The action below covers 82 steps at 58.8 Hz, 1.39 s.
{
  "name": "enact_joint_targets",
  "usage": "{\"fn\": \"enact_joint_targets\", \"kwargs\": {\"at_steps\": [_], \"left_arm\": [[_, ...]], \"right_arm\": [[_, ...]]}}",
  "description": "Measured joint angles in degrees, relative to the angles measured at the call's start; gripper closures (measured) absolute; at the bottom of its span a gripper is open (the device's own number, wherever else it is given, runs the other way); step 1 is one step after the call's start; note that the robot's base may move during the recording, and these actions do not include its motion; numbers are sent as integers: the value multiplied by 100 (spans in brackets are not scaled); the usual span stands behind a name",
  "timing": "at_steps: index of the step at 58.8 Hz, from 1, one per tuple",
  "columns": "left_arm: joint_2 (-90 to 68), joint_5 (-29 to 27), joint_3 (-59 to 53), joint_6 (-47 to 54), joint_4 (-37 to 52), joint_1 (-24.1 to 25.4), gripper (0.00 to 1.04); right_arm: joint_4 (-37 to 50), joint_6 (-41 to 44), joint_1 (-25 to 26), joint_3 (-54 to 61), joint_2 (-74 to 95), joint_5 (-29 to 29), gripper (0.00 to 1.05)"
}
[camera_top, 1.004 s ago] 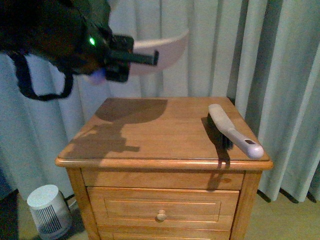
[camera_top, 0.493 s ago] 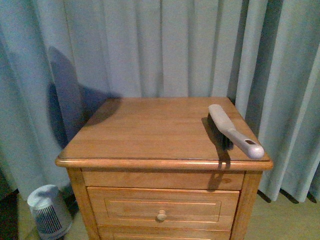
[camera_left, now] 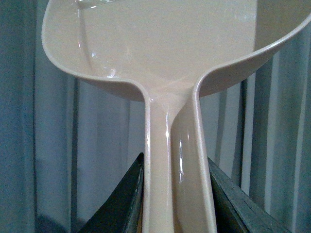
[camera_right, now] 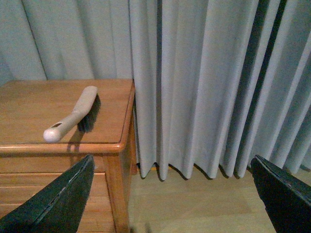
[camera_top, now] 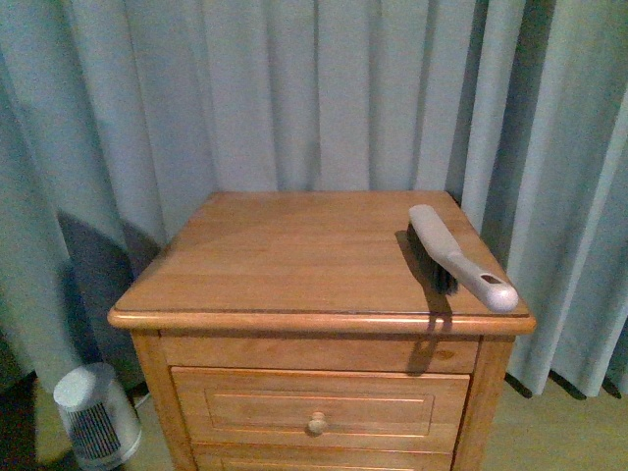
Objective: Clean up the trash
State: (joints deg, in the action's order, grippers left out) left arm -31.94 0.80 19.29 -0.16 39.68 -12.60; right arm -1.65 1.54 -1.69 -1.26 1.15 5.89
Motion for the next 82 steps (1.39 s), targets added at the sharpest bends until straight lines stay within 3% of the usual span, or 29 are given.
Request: {"fn": "enact_joint_targets", "kwargs": {"at_steps": [4, 7, 10, 20, 26, 55, 82], "left_arm": [[11, 4, -2, -26, 0, 2, 76], [17, 15, -2, -37, 0, 4, 76], [17, 39, -2, -42, 0, 2, 76], [17, 31, -2, -59, 0, 4, 76], [17, 31, -2, -61, 0, 4, 76], [17, 28, -2, -63, 0, 4, 76], [17, 28, -2, -66, 0, 4, 76]], "right_arm": [[-258, 310, -566, -136, 433, 1515, 7], [-243, 424, -761, -168, 745, 2096, 7], [-164, 426, -826, -254, 1062, 2216, 7], [603, 186, -920, -1255, 2806, 1823, 7], [603, -63, -970, -2205, 4015, 1609, 7], [-1572, -1812, -1919, -6636, 9027, 835, 7], [-1856, -2726, -2253, -7547, 10581, 619, 7]]}}
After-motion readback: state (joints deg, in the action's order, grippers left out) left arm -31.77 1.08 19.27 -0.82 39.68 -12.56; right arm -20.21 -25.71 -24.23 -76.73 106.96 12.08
